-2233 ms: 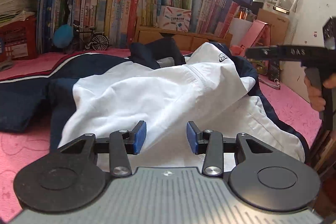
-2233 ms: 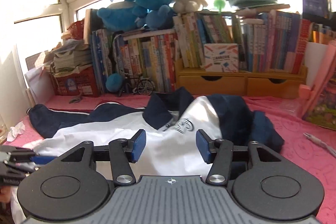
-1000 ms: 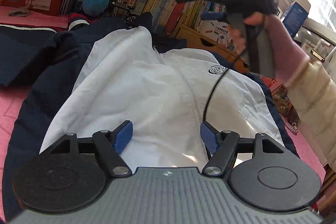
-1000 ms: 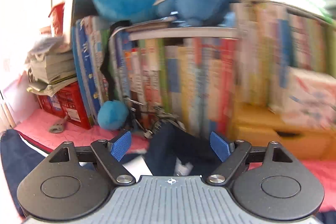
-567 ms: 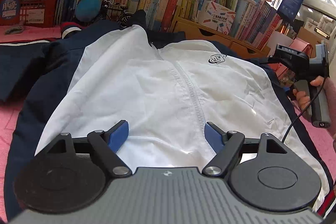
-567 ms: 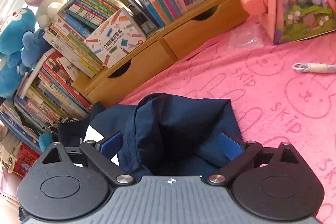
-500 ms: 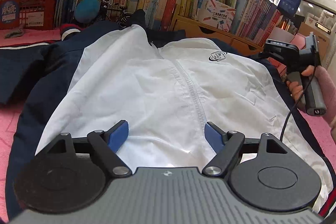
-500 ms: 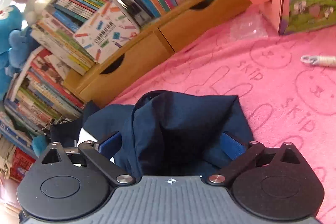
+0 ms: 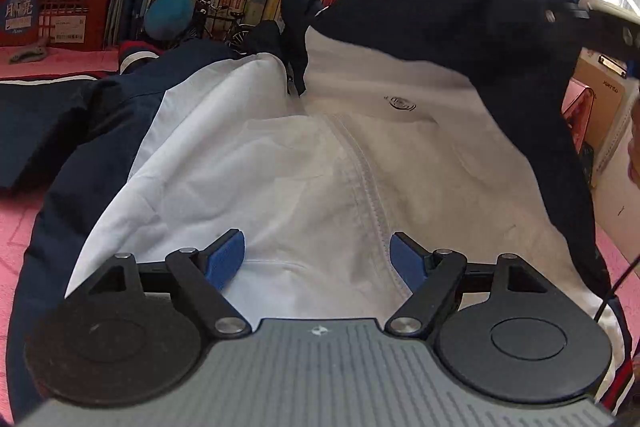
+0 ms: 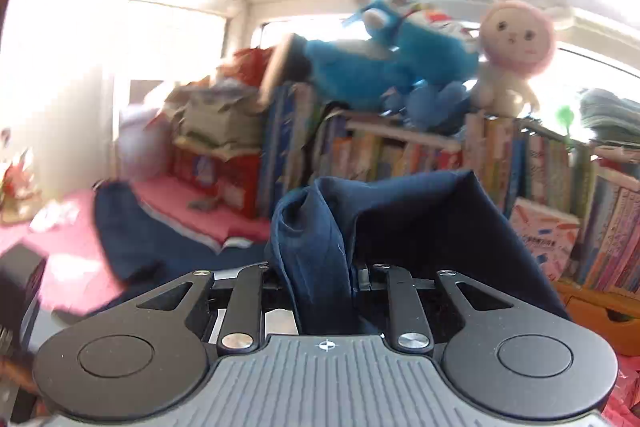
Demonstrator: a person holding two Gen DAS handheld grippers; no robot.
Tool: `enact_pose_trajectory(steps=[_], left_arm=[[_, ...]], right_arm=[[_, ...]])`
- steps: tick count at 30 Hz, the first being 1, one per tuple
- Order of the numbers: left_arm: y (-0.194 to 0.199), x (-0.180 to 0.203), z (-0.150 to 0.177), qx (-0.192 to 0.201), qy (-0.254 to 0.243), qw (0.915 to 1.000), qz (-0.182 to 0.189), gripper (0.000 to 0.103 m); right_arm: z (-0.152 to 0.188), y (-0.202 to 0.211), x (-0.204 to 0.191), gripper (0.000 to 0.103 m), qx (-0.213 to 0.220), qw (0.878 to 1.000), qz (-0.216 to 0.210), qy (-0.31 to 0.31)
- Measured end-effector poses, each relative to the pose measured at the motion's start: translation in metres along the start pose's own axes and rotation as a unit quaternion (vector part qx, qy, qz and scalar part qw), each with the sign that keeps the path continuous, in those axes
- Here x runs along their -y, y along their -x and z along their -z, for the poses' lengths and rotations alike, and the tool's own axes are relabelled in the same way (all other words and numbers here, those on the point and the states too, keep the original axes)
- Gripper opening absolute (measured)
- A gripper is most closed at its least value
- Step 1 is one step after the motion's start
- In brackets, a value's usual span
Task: Fold clothes
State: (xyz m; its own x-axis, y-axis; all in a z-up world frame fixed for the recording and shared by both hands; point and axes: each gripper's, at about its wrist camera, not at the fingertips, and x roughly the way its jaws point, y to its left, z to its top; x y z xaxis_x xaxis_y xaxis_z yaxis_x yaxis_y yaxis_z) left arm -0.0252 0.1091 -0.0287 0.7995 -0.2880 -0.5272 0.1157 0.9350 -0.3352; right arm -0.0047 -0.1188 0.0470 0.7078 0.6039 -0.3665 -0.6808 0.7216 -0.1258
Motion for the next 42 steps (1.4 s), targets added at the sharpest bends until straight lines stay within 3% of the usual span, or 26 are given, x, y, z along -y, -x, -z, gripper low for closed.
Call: enact_pose_trajectory(steps=[8,10,12,14,15,17,20,21,24,25,27,28,30,31,32,34,37,40,42], left_arm=[[0.001,-0.005,-0.001,0.004,0.015,0.9998,0.013,0.081],[0.001,-0.006,-0.001,0.004,0.017,0.9997,0.014,0.081],[0.001,-0.007,-0.001,0.004,0.018,0.9997,0.016,0.081],[0.001,-0.007,-0.001,0.005,0.020,0.9996,0.018,0.081],[0.001,-0.008,-0.001,0.005,0.020,0.9996,0.018,0.082],[0.001,-0.008,0.000,0.005,0.021,0.9996,0.020,0.083],[0.001,-0.009,0.000,0.005,0.021,0.9995,0.021,0.083],[0.001,-0.009,0.000,0.005,0.022,0.9995,0.021,0.083],[0.001,-0.009,0.000,0.005,0.021,0.9995,0.021,0.083],[0.001,-0.009,0.000,0.005,0.021,0.9995,0.021,0.083],[0.001,-0.009,0.001,0.005,0.021,0.9995,0.022,0.083],[0.001,-0.009,0.001,0.005,0.021,0.9995,0.022,0.083],[0.001,-0.009,0.001,0.005,0.022,0.9995,0.022,0.083],[0.001,-0.009,0.001,0.006,0.022,0.9995,0.022,0.083],[0.000,-0.009,0.001,0.006,0.022,0.9995,0.022,0.083],[0.000,-0.009,0.001,0.006,0.023,0.9995,0.021,0.083],[0.000,-0.009,0.001,0.006,0.024,0.9994,0.023,0.083],[0.000,-0.009,0.002,0.007,0.025,0.9994,0.023,0.084],[0.000,-0.009,0.002,0.007,0.025,0.9994,0.023,0.084]], right_arm=[[0.105,0.047,-0.016,0.025,-0.170,0.984,0.013,-0.052],[0.120,0.061,-0.014,0.033,-0.189,0.979,0.018,-0.077],[0.127,0.080,-0.006,0.045,-0.178,0.976,0.022,-0.124],[0.123,0.097,0.016,0.062,-0.134,0.967,0.020,-0.215],[0.120,0.104,0.032,0.068,-0.107,0.957,0.023,-0.269],[0.116,0.112,0.069,0.084,-0.050,0.921,0.032,-0.385],[0.105,0.100,0.108,0.090,-0.007,0.881,0.043,-0.470],[0.095,0.091,0.114,0.091,-0.006,0.882,0.061,-0.466],[0.043,0.048,0.100,0.094,-0.044,0.923,0.143,-0.354],[0.028,0.028,0.093,0.099,-0.063,0.931,0.163,-0.321],[0.012,-0.014,0.086,0.103,-0.102,0.931,0.187,-0.298],[0.011,-0.035,0.086,0.103,-0.129,0.925,0.193,-0.301],[0.014,-0.072,0.088,0.101,-0.183,0.911,0.199,-0.312],[0.023,-0.083,0.091,0.090,-0.209,0.901,0.191,-0.329],[0.033,-0.094,0.094,0.065,-0.234,0.891,0.182,-0.344],[0.053,-0.094,0.100,0.046,-0.244,0.872,0.153,-0.396],[0.061,-0.057,0.103,0.013,-0.201,0.883,0.156,-0.395],[0.057,0.003,0.106,0.012,-0.133,0.900,0.215,-0.356],[0.059,0.050,0.111,0.012,-0.078,0.898,0.263,-0.345]])
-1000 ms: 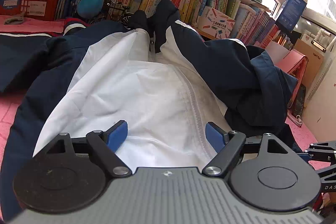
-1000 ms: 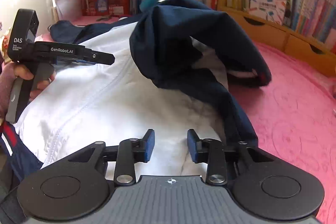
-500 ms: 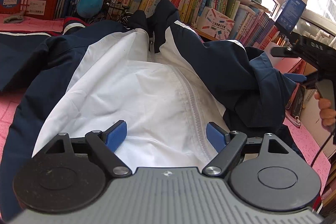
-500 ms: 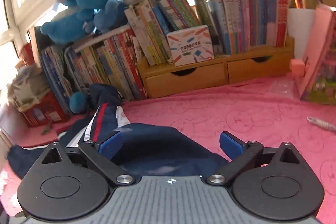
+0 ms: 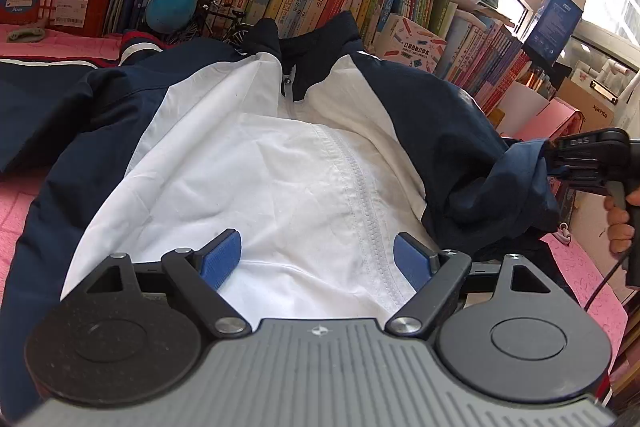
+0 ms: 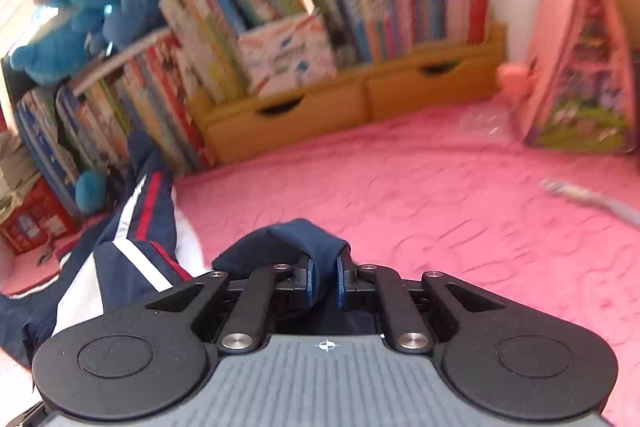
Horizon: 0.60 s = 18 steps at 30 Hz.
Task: Fold clothes
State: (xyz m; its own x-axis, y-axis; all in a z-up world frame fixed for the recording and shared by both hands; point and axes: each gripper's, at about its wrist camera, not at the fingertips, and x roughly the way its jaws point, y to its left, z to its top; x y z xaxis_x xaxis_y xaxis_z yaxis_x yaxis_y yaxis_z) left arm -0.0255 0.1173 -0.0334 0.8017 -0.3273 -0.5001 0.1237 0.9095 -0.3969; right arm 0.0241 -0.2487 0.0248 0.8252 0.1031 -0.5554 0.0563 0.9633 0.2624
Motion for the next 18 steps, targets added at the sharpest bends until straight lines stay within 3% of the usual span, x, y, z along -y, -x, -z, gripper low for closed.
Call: enact_pose_trajectory(steps=[2,4,6,8,11,15,16,17,18], left_arm=[[0.000,0.000,0.001,0.000,-0.001,1.0000,0.000,0.084],[0.000,0.000,0.001,0.000,-0.002,1.0000,-0.001,0.084],[-0.001,-0.001,0.002,-0.001,-0.003,1.0000,-0.001,0.084],[-0.001,0.000,0.002,-0.001,-0.005,1.0000,-0.001,0.084],[-0.002,0.001,0.003,-0.002,-0.008,1.0000,-0.004,0.085],[-0.003,0.004,0.003,-0.005,-0.018,0.9998,-0.010,0.085],[-0.003,0.005,0.003,-0.006,-0.021,0.9997,-0.011,0.086],[-0.004,0.006,0.003,-0.007,-0.025,0.9996,-0.014,0.087],[-0.004,0.008,0.003,-0.009,-0.029,0.9994,-0.016,0.087]], right_arm=[[0.003,0.042,0.035,0.012,0.098,0.994,0.038,-0.013],[0.014,0.077,0.064,0.013,0.184,0.978,0.092,-0.016],[0.026,0.095,0.095,0.014,0.210,0.967,0.145,-0.020],[0.039,0.093,0.129,0.016,0.165,0.970,0.177,-0.038],[0.069,0.080,0.176,0.017,0.061,0.972,0.214,-0.075],[0.097,0.071,0.200,0.018,-0.018,0.970,0.213,-0.113],[0.096,0.072,0.200,0.028,-0.011,0.971,0.208,-0.119],[0.094,0.074,0.200,0.048,-0.005,0.971,0.203,-0.125],[0.087,0.073,0.198,0.057,0.002,0.973,0.194,-0.126]])
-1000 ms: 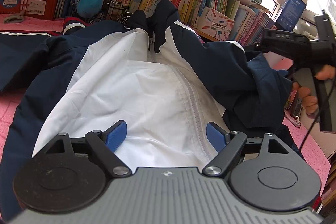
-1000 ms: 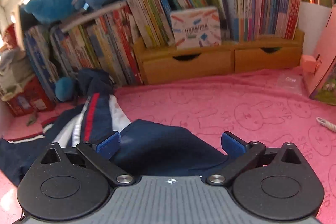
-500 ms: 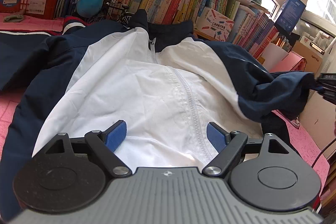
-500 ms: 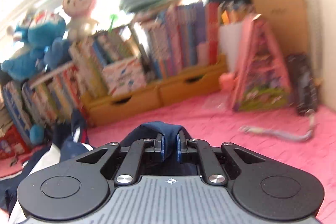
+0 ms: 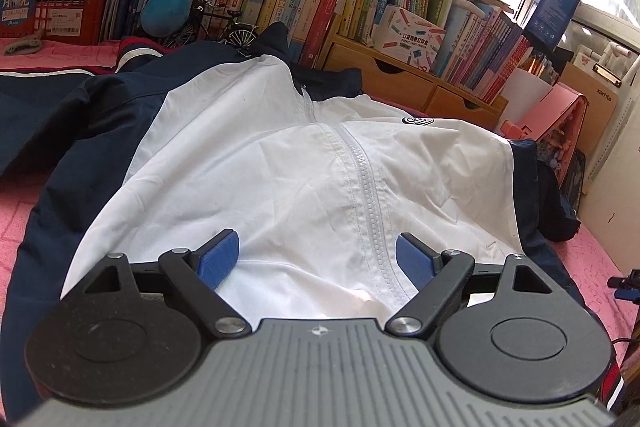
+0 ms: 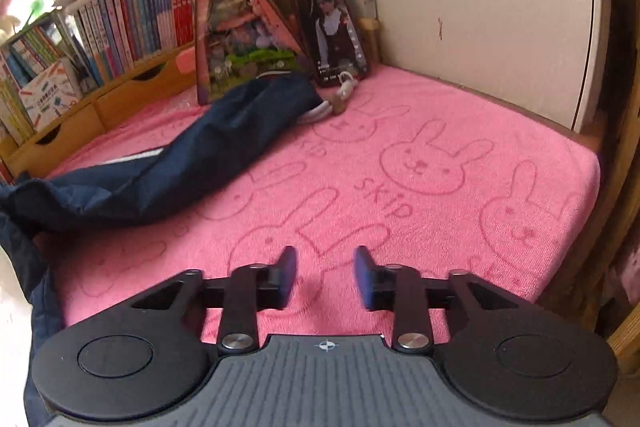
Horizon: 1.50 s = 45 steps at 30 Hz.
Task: Fold clothes
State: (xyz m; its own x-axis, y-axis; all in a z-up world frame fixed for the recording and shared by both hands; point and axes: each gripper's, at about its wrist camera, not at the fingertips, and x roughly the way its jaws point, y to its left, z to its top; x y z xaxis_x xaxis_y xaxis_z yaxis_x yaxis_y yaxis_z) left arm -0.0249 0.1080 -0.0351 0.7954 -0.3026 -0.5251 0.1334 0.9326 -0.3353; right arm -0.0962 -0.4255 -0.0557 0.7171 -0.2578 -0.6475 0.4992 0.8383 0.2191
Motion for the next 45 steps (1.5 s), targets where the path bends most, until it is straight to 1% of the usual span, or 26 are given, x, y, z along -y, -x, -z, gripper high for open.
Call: enact_pose_trajectory(steps=[3,4,6,8,12,13,15,16,17,18,19,20,21,22,24,25,26,27,28,30,31,34,36,39,42,45], left_arm=[[-0.001,0.003,0.000,-0.003,-0.010,0.9999,-0.006,0.089],[-0.002,0.004,0.001,-0.004,-0.012,0.9999,-0.007,0.089],[-0.002,0.006,0.001,-0.006,-0.017,0.9998,-0.011,0.089],[-0.003,0.006,0.001,-0.006,-0.020,0.9997,-0.013,0.089],[-0.003,0.007,0.002,-0.006,-0.021,0.9997,-0.013,0.089],[-0.004,0.007,0.002,-0.006,-0.021,0.9997,-0.014,0.089],[-0.004,0.007,0.002,-0.006,-0.021,0.9997,-0.013,0.089],[-0.004,0.007,0.002,-0.006,-0.021,0.9997,-0.013,0.090],[-0.005,0.008,0.003,-0.006,-0.021,0.9997,-0.012,0.091],[-0.005,0.008,0.003,-0.007,-0.021,0.9997,-0.011,0.091],[-0.005,0.008,0.003,-0.007,-0.021,0.9997,-0.010,0.091],[-0.006,0.009,0.003,-0.007,-0.022,0.9997,-0.011,0.092],[-0.006,0.009,0.003,-0.007,-0.023,0.9996,-0.011,0.092],[-0.006,0.010,0.004,-0.008,-0.024,0.9996,-0.011,0.093],[-0.006,0.009,0.004,-0.008,-0.025,0.9996,-0.010,0.093],[-0.006,0.009,0.004,-0.009,-0.026,0.9996,-0.010,0.093],[-0.006,0.009,0.004,-0.009,-0.026,0.9996,-0.010,0.094],[-0.006,0.009,0.004,-0.009,-0.027,0.9996,-0.010,0.094],[-0.006,0.009,0.004,-0.009,-0.027,0.9995,-0.010,0.094],[-0.007,0.010,0.004,-0.009,-0.027,0.9995,-0.010,0.094],[-0.007,0.010,0.004,-0.009,-0.027,0.9995,-0.010,0.094],[-0.007,0.010,0.004,-0.010,-0.029,0.9995,-0.011,0.095],[-0.008,0.011,0.004,-0.010,-0.031,0.9994,-0.011,0.095],[-0.008,0.011,0.005,-0.010,-0.031,0.9994,-0.012,0.095],[-0.008,0.011,0.005,-0.009,-0.030,0.9994,-0.011,0.095],[-0.008,0.011,0.005,-0.008,-0.029,0.9995,-0.011,0.095]], right_arm=[[-0.031,-0.010,-0.026,0.076,0.017,0.999,-0.038,0.017],[-0.042,-0.020,-0.043,0.087,0.020,0.998,-0.037,0.037],[-0.064,-0.043,-0.080,0.088,0.026,0.996,-0.027,0.078],[-0.081,-0.077,-0.118,0.089,0.020,0.993,-0.001,0.116],[-0.099,-0.150,-0.155,0.091,-0.020,0.985,0.093,0.141],[-0.101,-0.164,-0.155,0.088,-0.031,0.984,0.111,0.134],[-0.102,-0.175,-0.139,0.065,-0.045,0.986,0.125,0.098],[-0.102,-0.172,-0.129,0.039,-0.040,0.989,0.117,0.084],[-0.102,-0.166,-0.119,0.019,-0.032,0.991,0.106,0.078],[-0.103,-0.156,-0.109,0.014,-0.012,0.993,0.096,0.068],[-0.105,-0.143,-0.096,0.012,0.021,0.995,0.086,0.055],[-0.106,-0.125,-0.082,0.012,0.067,0.995,0.069,0.037],[-0.106,-0.104,-0.064,0.012,0.128,0.991,0.045,0.012],[-0.106,-0.083,-0.047,0.012,0.187,0.982,0.021,-0.012],[-0.103,-0.052,-0.017,0.013,0.280,0.959,-0.015,-0.032],[-0.101,-0.038,-0.003,0.021,0.322,0.946,-0.032,-0.037],[-0.102,-0.033,0.011,0.038,0.334,0.941,-0.039,-0.041],[-0.106,-0.037,0.025,0.046,0.317,0.947,-0.037,-0.044],[-0.109,-0.044,0.039,0.058,0.285,0.956,-0.033,-0.056],[-0.108,-0.068,0.058,0.060,0.181,0.980,0.001,-0.079],[-0.104,-0.079,0.063,0.060,0.139,0.987,0.026,-0.078],[-0.082,-0.099,0.066,0.062,0.067,0.991,0.105,-0.055],[-0.072,-0.101,0.071,0.063,0.048,0.989,0.116,-0.073],[-0.064,-0.093,0.081,0.067,0.043,0.988,0.099,-0.108],[-0.060,-0.078,0.082,0.071,0.055,0.990,0.081,-0.103],[-0.057,-0.061,0.078,0.075,0.065,0.993,0.046,-0.085]])
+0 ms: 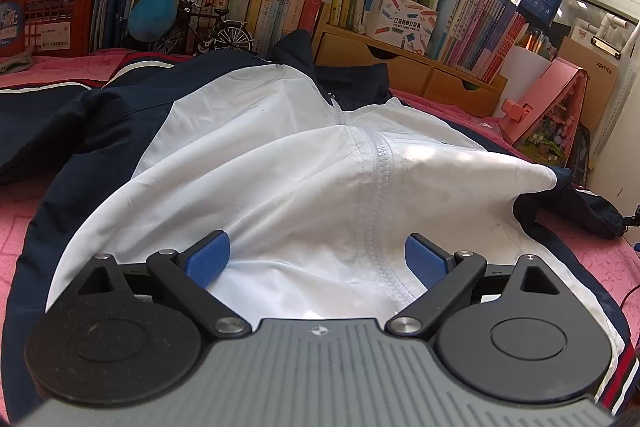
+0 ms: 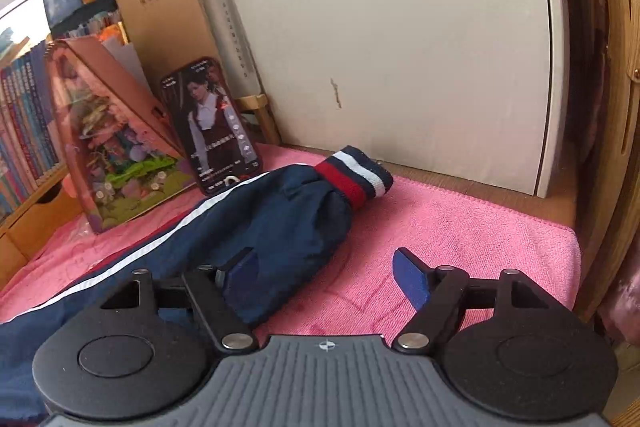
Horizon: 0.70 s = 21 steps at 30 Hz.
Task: Fold clothes
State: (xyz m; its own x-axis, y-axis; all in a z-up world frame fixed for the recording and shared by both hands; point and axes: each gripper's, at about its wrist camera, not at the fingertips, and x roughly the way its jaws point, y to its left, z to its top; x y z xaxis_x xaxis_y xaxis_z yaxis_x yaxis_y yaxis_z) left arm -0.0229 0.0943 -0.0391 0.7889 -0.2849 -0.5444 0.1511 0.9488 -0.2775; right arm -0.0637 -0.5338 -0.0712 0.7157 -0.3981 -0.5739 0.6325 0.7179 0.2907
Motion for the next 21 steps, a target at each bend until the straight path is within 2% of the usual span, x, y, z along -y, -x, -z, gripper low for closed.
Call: enact_pose_trajectory(steps=[3,6,9,14,16,18,21], left_arm=[[0.000,0.000,0.000,0.000,0.000,1.0000,0.000,0.095],[0.001,0.000,0.000,0.001,0.000,1.0000,-0.002,0.095],[0.011,0.003,0.001,0.000,-0.005,0.9998,-0.020,0.094],[0.074,-0.007,0.012,0.032,0.035,0.9984,0.030,0.094],[0.103,-0.013,0.022,0.042,0.047,0.9977,0.027,0.094],[0.127,-0.019,0.034,0.044,0.062,0.9970,0.017,0.095],[0.154,-0.028,0.052,0.039,0.088,0.9954,0.001,0.096]], right_arm=[[0.008,0.020,-0.007,0.076,-0.013,0.998,-0.063,0.024],[0.024,0.045,-0.021,0.076,-0.037,0.986,-0.152,0.062],[0.049,0.080,-0.042,0.077,-0.063,0.957,-0.246,0.140],[0.093,0.130,-0.077,0.082,-0.105,0.886,-0.366,0.266],[0.110,0.144,-0.089,0.083,-0.125,0.858,-0.402,0.294],[0.121,0.147,-0.097,0.083,-0.152,0.847,-0.420,0.288],[0.132,0.144,-0.105,0.083,-0.184,0.841,-0.434,0.266]])
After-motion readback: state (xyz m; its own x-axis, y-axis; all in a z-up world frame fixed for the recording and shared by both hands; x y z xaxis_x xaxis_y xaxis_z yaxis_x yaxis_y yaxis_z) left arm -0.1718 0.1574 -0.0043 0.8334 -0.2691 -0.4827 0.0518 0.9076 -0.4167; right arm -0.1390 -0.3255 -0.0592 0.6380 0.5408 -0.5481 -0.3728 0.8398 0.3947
